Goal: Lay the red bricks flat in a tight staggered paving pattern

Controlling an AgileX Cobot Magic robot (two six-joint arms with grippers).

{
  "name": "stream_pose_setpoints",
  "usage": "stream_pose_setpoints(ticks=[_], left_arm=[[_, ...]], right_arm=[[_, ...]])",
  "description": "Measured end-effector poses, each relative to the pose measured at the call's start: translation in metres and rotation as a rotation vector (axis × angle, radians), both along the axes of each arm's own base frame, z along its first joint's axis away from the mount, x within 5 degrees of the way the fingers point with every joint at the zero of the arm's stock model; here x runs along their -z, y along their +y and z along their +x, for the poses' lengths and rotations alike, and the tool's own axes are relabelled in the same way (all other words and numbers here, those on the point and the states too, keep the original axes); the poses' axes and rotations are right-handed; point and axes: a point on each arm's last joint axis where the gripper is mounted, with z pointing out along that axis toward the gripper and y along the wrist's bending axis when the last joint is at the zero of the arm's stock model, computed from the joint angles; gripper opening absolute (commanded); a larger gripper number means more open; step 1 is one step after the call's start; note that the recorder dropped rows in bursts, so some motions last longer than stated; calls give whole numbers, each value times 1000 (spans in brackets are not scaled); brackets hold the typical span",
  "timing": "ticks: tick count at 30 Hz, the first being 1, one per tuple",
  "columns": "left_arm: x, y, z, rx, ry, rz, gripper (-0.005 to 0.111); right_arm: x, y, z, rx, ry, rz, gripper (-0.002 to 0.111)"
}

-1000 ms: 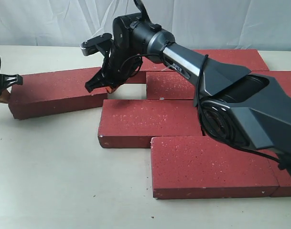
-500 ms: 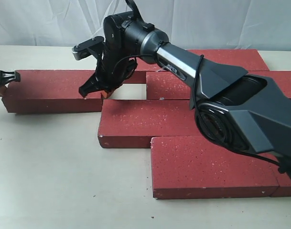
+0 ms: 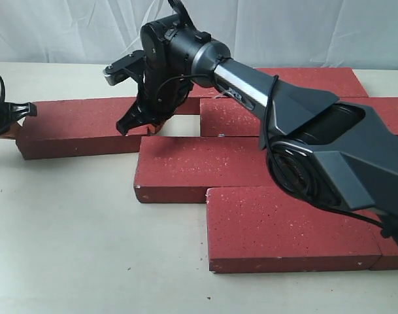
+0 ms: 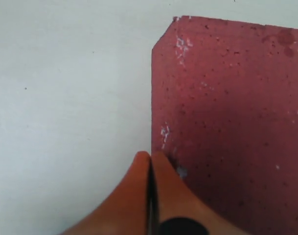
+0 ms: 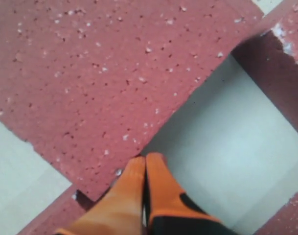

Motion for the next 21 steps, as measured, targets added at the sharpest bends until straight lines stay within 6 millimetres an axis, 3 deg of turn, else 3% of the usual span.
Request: stream_pose_setpoints(ticks=[6, 13, 18, 21], left_arm=[[0, 0, 0, -6, -1, -6, 0], [2, -1, 1, -12, -1, -10, 0], [0, 1, 4, -33, -24, 3, 0], [-8, 3, 11, -20, -58, 14, 0]], right_arm=[[-2, -2, -1, -4, 11, -20, -1], [-37, -9, 0, -2, -84, -43, -1], [-37, -13, 4, 4, -116, -83, -1], [-37, -26, 13, 55, -114, -82, -1]])
